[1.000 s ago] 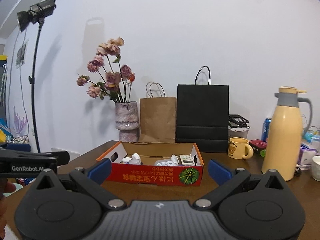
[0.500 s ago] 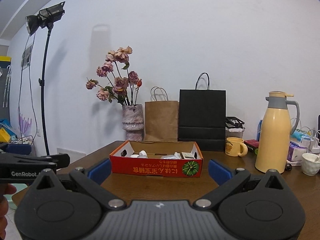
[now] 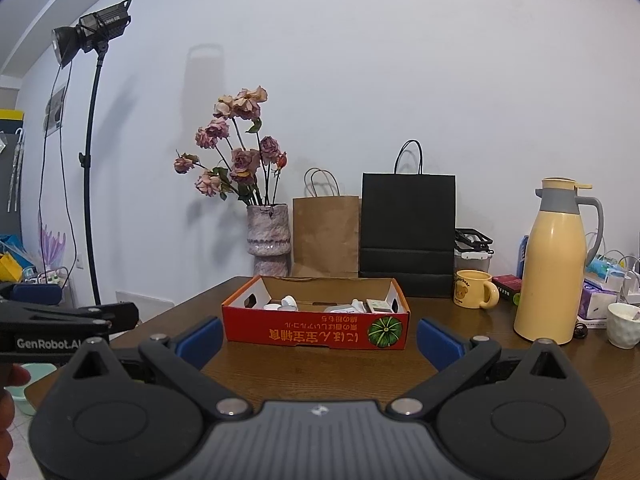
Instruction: Organize rigid objects
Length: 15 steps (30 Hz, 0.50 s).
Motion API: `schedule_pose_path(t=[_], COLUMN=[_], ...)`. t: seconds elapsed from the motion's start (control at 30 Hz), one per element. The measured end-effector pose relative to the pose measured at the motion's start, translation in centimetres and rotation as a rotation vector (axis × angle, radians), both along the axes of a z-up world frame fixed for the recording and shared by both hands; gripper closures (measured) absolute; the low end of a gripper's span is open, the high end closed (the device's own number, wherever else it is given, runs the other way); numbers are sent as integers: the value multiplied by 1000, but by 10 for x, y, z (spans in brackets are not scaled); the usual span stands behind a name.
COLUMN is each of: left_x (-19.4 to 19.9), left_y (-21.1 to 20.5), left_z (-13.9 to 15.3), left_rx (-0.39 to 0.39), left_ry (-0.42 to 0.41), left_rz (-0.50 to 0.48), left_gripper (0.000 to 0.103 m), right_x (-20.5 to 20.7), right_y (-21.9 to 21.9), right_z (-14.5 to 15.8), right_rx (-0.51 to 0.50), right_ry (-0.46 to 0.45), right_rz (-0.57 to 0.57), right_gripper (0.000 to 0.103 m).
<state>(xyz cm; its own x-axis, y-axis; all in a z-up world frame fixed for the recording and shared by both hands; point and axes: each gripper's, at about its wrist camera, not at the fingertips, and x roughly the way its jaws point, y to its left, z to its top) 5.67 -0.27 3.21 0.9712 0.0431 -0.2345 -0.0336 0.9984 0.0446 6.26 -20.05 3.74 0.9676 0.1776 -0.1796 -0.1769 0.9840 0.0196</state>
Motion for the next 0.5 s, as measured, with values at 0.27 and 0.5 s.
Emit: schedule_pose_path(t=[0.27,0.5], left_x=[0,0], left_y=[1,1], left_z=[0,0], left_rx=[-2,-2], left_ry=[2,3], left_rz=[2,1], left_gripper=[0,0], right_x=[1,0], right_y=[2,4], right_z=[0,0], right_rx=[-2,-3], right_ry=[0,0], right_rz=[2,3], right_gripper=[0,0])
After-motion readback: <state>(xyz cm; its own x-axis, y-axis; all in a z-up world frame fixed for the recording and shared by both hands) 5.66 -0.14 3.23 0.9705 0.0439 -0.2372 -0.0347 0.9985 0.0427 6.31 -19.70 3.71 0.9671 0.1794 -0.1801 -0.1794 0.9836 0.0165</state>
